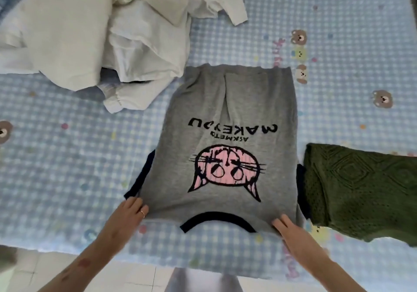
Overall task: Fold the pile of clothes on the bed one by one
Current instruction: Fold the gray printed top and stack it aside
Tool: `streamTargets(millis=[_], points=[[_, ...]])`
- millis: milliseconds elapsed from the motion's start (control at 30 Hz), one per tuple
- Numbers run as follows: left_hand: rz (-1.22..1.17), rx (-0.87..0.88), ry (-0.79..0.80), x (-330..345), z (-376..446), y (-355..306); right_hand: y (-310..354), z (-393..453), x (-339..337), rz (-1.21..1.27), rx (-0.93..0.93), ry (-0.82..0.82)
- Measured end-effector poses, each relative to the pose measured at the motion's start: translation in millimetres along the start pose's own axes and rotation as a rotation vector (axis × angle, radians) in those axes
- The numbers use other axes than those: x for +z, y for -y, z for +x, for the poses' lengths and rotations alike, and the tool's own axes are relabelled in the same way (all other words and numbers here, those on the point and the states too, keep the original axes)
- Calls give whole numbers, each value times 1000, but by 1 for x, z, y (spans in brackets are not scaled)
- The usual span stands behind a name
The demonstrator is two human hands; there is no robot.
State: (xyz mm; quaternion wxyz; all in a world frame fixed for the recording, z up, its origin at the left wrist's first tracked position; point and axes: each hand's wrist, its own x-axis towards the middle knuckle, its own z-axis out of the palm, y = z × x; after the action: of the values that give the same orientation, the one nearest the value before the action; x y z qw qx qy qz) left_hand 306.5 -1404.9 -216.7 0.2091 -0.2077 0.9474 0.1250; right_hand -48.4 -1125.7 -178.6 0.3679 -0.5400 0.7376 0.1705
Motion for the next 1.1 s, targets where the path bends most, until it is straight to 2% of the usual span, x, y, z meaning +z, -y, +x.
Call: streamTargets(millis=[67, 133, 167, 200, 233, 300, 333, 367, 400, 433, 533, 567, 600, 700, 733, 800, 867, 967, 1100], points=[[50, 32, -52, 8, -22, 5, 11, -7, 8, -6, -41, 50], [43, 71, -35, 18, -46, 9, 21, -17, 22, 154, -88, 194], [16, 76, -54, 20, -55, 9, 24, -21, 24, 247, -83, 214], [-22, 63, -110, 22, -58, 10, 26, -23, 25, 344, -56, 132], [-82, 0, -163, 22, -56, 10, 25, -25, 26, 422, 33, -27], [-270, -306, -205, 15, -40, 8, 16, -21, 26, 491, 344, -458], [-373, -485, -189, 12, -31, 7, 12, -16, 27, 470, 535, -588], [-447, -637, -150, 7, -20, 5, 11, -11, 28, 462, 708, -604], [-511, -726, -103, 3, -10, 2, 12, -5, 30, 461, 814, -546], [-552, -734, -66, 0, -2, 0, 16, 0, 31, 457, 819, -501], [-642, -566, -86, -3, 8, -1, 27, 8, 37, 513, 702, -490], [-542, -566, -80, -5, 8, 1, 24, 6, 39, 515, 722, -494], [-447, -593, -79, -5, 7, 6, 18, 3, 40, 502, 762, -491], [-417, -815, -105, -12, 5, 16, 3, -6, 40, 440, 822, -500], [-338, -789, -106, -12, 9, 16, 3, -6, 37, 382, 789, -532], [-329, -695, -128, -23, 32, 12, -3, 2, 21, 294, 714, -669], [-350, -582, -208, -42, 70, 9, -13, 24, -12, 339, 632, -743], [-302, -469, -224, -68, 141, 4, -29, 76, -63, 410, 458, -731], [-159, -312, -135, -69, 217, 4, -38, 149, -96, 337, 178, -575]])
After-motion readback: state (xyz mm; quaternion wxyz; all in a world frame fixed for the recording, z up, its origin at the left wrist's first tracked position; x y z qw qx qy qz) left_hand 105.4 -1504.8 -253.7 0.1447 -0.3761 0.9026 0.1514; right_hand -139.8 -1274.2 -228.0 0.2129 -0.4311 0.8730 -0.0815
